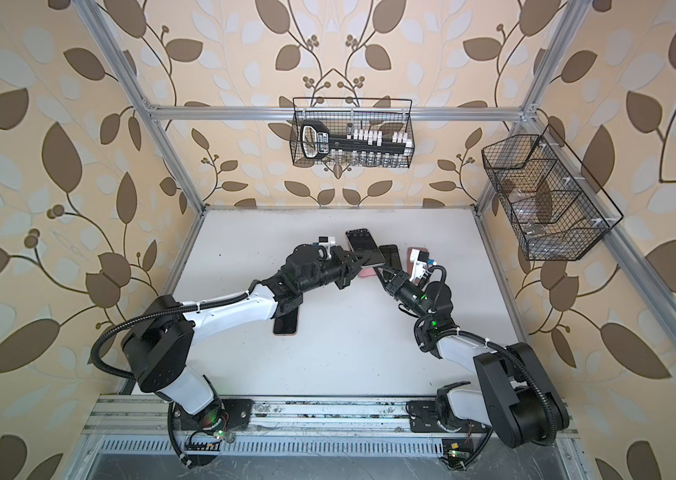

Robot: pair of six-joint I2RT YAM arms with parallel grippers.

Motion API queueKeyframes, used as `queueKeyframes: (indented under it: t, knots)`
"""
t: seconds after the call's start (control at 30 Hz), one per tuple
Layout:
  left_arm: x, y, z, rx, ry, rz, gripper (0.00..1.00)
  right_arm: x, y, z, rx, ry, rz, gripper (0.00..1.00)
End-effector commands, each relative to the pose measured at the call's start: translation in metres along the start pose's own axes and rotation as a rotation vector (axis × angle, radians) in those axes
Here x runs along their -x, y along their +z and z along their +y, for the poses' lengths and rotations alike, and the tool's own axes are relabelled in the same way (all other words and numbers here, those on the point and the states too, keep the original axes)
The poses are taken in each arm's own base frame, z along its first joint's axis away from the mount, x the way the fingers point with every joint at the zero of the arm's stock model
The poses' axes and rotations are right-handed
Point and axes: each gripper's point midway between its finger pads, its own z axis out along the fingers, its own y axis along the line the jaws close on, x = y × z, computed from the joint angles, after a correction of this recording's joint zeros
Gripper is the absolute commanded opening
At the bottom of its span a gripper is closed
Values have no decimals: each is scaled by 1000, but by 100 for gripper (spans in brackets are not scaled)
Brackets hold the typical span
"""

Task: Take the phone out of the phone case
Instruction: 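Pull the bare phone clear with the left gripper while the right holds the case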

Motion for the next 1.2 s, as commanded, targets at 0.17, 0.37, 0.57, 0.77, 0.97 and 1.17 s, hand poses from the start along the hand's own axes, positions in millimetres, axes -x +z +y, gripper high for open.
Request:
queueKeyframes:
  t: [0.17, 0.37, 0.57, 0.77, 0.97, 1.17]
  knots:
    - [-10, -33, -111, -329, 80, 2, 0, 7, -3, -36, -105, -13, -38, 0]
    - [-13, -33, -118, -344, 94, 15, 0, 10, -1, -45, -130, -17, -44, 0]
    - [-16, -36, -127, -359, 123, 18, 0, 13, -4, -57, -176, -22, -56, 0]
    - [-18, -35, -132, -378, 129, 33, 0, 17, -6, -65, -200, -22, -69, 0]
    - [-18, -33, -128, -376, 142, 37, 0, 20, -9, -71, -218, -14, -80, 0]
    - [-14, -32, -118, -317, 202, 16, 0, 21, -24, -83, -282, -9, -103, 0]
